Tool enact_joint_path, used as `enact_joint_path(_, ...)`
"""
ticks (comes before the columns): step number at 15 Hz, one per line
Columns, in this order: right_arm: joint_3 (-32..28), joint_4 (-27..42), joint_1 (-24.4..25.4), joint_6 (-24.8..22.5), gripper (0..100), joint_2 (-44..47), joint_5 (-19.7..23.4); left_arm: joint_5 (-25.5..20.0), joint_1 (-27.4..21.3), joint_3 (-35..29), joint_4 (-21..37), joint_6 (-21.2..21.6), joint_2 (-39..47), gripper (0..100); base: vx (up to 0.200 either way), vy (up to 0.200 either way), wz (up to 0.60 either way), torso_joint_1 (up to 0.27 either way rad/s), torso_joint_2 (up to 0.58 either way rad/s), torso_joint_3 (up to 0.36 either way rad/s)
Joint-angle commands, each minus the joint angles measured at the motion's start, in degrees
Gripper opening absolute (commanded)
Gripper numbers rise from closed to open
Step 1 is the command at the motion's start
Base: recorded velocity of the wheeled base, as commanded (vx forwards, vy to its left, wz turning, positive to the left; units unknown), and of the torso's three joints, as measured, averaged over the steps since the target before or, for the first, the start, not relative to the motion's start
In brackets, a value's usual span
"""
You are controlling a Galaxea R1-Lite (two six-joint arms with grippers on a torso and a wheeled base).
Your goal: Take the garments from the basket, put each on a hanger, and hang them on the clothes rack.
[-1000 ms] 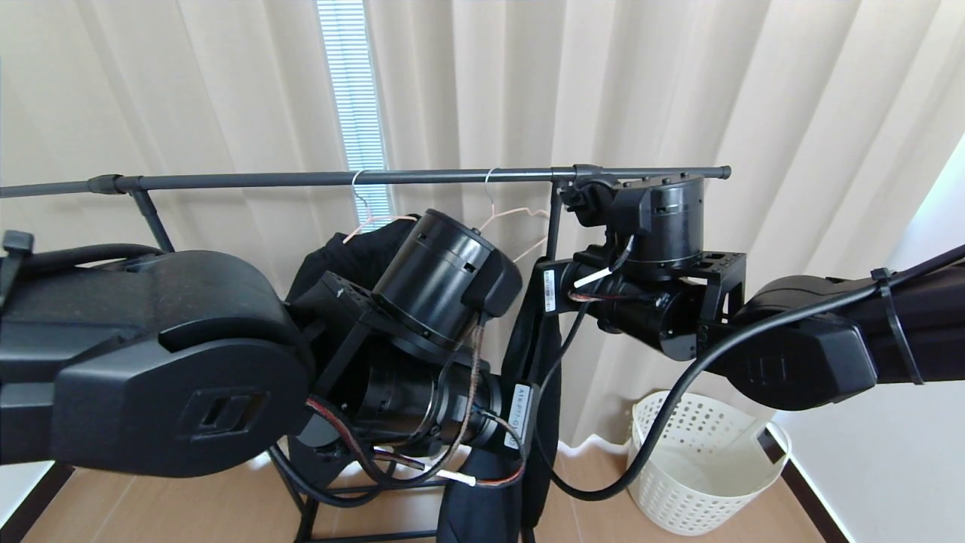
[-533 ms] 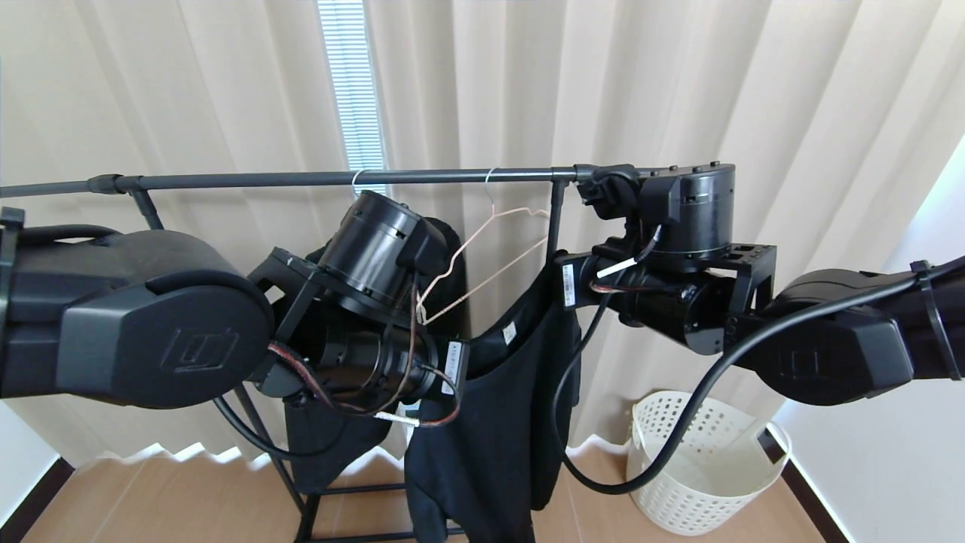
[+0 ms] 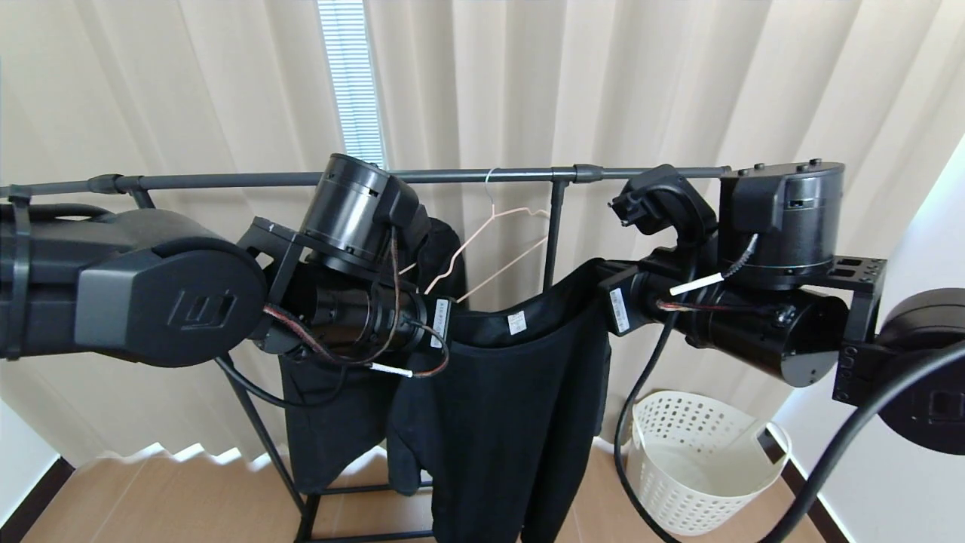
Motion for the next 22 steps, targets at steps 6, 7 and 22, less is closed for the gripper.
enact_joint_path(6, 2.6, -0.1, 0.2, -2.5, 0, -3.7, 0.2, 0.0, 0.2, -0.5, -3.6, 4.5, 2.6, 0, 0.0, 0.0, 0.0, 0.0, 0.0, 0.0)
enact_joint_path(7, 2.5, -0.1, 0.2, -2.5, 0, -3.6, 0.3, 0.0, 0.3, -0.5, -3.6, 4.9, 2.8, 0, 0.0, 0.0, 0.0, 0.0, 0.0, 0.0)
enact_joint_path(22, 2.9, -5.8, -2.5, -5.8, 0, 0.9, 0.2, -0.8, 6.6, 0.8, -14.0, 9.9, 7.1, 100, 0.0, 0.0, 0.0, 0.0, 0.0, 0.0)
